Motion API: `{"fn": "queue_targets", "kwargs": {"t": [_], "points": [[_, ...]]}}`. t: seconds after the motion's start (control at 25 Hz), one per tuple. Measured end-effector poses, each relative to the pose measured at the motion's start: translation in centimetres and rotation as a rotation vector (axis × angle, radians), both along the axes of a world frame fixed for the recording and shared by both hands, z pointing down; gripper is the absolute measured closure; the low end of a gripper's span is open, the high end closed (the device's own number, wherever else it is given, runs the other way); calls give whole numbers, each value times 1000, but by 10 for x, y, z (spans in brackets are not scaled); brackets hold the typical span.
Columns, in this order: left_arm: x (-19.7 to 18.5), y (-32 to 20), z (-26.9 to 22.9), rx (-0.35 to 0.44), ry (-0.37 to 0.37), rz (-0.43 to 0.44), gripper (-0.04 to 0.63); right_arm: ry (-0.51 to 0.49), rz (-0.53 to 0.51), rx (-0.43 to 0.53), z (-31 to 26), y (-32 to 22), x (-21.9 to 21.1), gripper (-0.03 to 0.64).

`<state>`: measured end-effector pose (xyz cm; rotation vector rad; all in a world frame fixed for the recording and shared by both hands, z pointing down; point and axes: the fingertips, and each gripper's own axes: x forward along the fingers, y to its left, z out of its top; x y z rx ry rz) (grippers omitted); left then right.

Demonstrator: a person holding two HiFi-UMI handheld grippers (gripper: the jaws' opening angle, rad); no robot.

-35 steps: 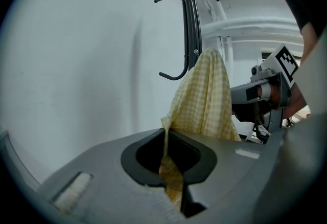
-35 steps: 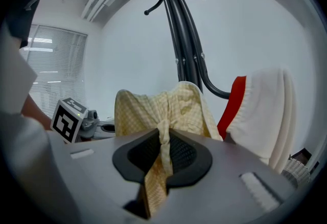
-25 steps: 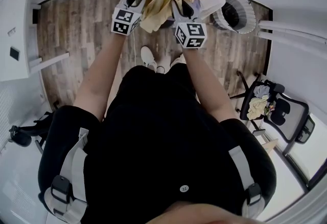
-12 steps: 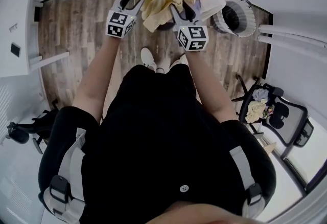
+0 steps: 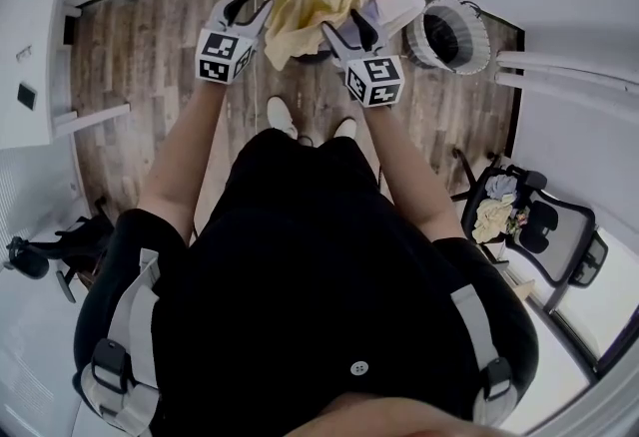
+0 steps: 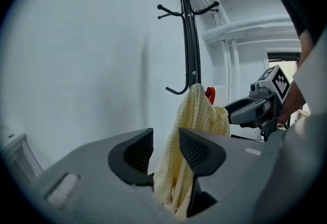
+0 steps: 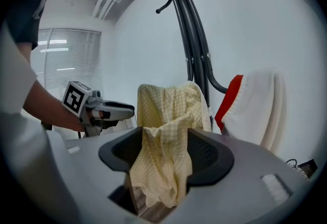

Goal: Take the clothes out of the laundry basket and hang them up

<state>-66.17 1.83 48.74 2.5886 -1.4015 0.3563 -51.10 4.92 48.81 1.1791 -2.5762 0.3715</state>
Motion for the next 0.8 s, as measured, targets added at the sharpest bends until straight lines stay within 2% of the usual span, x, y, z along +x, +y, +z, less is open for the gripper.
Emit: {"fn": "queue_targets", "kwargs": {"t": [0.24,0.48,0.64,0.8], "points": [[14,20,-27,36,19,-54,430,-9,-85,10,-11,20,12,328],[55,60,-58,56,32,-97,414,-59,-158,56,-50,46,50,328],[85,93,-96,96,60,-89,414,-59,-250,109,-89,72,67,328],[119,130,-138,154,84,-64,416,-91,-322,168,-132,101,87,378]]}}
